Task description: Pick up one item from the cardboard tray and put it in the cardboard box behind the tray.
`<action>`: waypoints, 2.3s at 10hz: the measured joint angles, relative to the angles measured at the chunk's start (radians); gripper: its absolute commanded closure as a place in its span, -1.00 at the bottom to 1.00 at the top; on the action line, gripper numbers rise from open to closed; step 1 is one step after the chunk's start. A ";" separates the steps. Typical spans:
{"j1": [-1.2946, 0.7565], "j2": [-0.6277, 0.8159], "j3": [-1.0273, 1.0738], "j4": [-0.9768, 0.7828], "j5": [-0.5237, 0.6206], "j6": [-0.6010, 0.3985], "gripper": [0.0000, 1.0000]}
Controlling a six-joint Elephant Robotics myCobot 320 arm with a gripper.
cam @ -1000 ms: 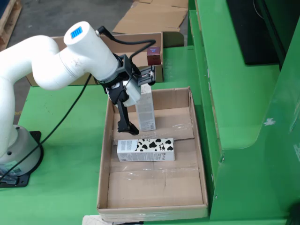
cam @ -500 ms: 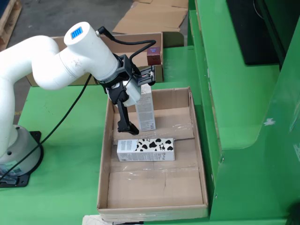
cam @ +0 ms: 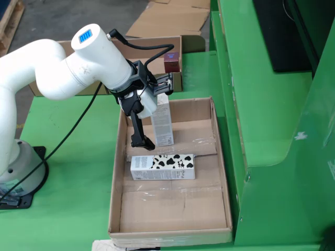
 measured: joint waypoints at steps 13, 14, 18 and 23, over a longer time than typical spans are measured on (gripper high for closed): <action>0.246 -0.012 0.149 -0.106 -0.060 0.018 -1.00; 0.246 -0.012 0.149 -0.106 -0.060 0.018 -1.00; 0.246 -0.012 0.149 -0.106 -0.060 0.020 -1.00; 0.221 -0.061 0.021 0.031 -0.017 0.024 -1.00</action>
